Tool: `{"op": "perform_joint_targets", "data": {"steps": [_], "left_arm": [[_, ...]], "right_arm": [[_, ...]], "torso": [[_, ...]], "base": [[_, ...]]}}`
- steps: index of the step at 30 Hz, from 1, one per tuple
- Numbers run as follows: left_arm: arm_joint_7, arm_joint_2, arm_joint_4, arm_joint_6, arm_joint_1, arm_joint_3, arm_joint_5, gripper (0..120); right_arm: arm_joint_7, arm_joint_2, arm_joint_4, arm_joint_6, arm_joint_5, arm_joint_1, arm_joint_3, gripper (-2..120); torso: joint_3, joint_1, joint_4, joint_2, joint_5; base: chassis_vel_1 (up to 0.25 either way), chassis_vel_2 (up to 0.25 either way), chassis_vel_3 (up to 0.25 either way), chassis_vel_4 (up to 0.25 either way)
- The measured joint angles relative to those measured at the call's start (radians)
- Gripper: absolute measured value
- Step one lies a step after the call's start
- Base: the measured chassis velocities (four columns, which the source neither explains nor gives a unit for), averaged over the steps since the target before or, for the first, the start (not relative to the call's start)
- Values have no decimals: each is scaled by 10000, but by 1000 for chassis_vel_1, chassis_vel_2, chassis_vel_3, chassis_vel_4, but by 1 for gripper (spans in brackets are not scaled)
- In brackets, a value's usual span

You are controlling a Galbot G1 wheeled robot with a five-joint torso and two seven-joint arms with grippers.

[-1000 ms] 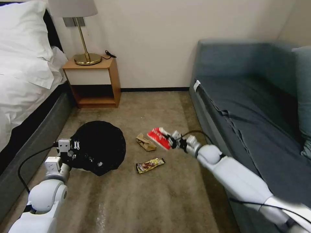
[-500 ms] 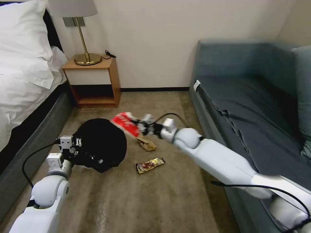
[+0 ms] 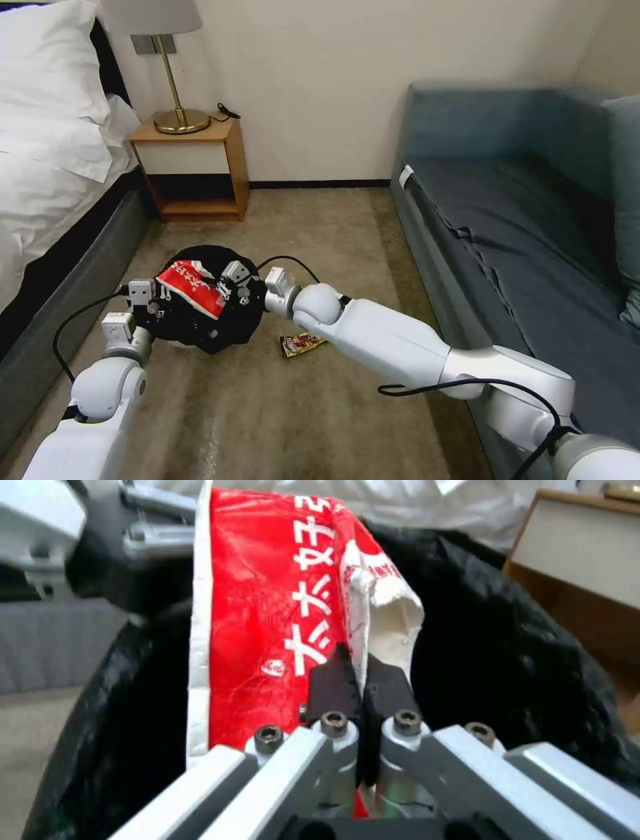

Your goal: Pick up the trash bin, then pick up the garbage on the floor and place it into the trash bin.

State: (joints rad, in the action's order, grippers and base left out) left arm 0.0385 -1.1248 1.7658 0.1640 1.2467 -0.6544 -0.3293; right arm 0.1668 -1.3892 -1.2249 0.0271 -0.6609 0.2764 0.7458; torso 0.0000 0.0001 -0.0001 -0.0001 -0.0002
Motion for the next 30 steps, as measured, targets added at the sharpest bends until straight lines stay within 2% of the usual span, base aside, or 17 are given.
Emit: {"op": "perform_joint_targets", "data": {"steps": [3,6,9,11,12,16,17,20,21,23,24,26,27,29,30], "left_arm": [[-18,6,-67,-10,-15,-5,2,7],[-35,-18,-112,-29,-36,-15,2,7],[-44,-44,-123,-31,-36,-10,4,7],[-79,-112,-148,-40,-30,-2,20,7],[-79,-112,-148,-40,-30,-2,20,7],[-97,-147,-148,-68,41,-13,36,7],[-97,-147,-148,-68,41,-13,36,7],[-109,-126,-112,-82,102,-103,38,7],[-109,-126,-112,-82,102,-103,38,7],[-132,-79,-107,-114,117,-180,28,7],[-132,-79,-107,-114,117,-180,28,7],[-156,-48,-108,-121,133,-222,17,7],[-156,-48,-108,-121,133,-222,17,7],[-168,-23,-92,-121,160,-256,-3,7],[-168,-14,-64,-121,174,-256,-9,7]], "right_arm": [[-105,-19,0,-98,82,88,1,1],[-313,-59,3,-171,225,287,8,16],[-397,-72,3,-179,264,316,19,22],[-533,-100,3,-196,294,323,24,33],[-533,-100,3,-196,294,323,24,33],[-683,-94,-15,-206,310,307,28,50],[-683,-94,-15,-206,310,307,28,50],[-836,-48,-116,-221,339,317,26,67],[-836,-48,-116,-221,339,317,26,67],[-975,24,-319,-535,316,342,-73,79],[-975,24,-319,-535,316,342,-73,79],[-1207,60,-521,-836,244,371,-269,88],[-1207,60,-521,-836,244,371,-269,88],[-1738,44,-603,-920,201,356,-627,98],[-1887,34,-605,-927,167,343,-708,99]], "torso": [[0,0,0,1,0],[0,-1,0,0,1],[0,0,0,0,1],[0,0,0,1,1],[0,0,0,1,1],[0,0,0,0,1],[0,0,0,0,1],[0,0,1,1,1],[0,0,1,1,1],[0,0,2,1,1],[0,0,2,1,1],[0,-1,1,1,2],[0,-1,1,1,2],[0,0,1,1,1],[0,0,2,1,1]], "base": [[0,0,0,0],[0,0,0,0],[0,0,0,0],[0,0,0,0],[0,0,0,0],[0,0,0,0],[0,0,0,0],[0,0,0,0],[0,0,0,0],[0,0,0,0],[0,0,0,0],[0,0,0,0],[0,0,0,0],[0,0,0,0],[0,0,0,0]]}}
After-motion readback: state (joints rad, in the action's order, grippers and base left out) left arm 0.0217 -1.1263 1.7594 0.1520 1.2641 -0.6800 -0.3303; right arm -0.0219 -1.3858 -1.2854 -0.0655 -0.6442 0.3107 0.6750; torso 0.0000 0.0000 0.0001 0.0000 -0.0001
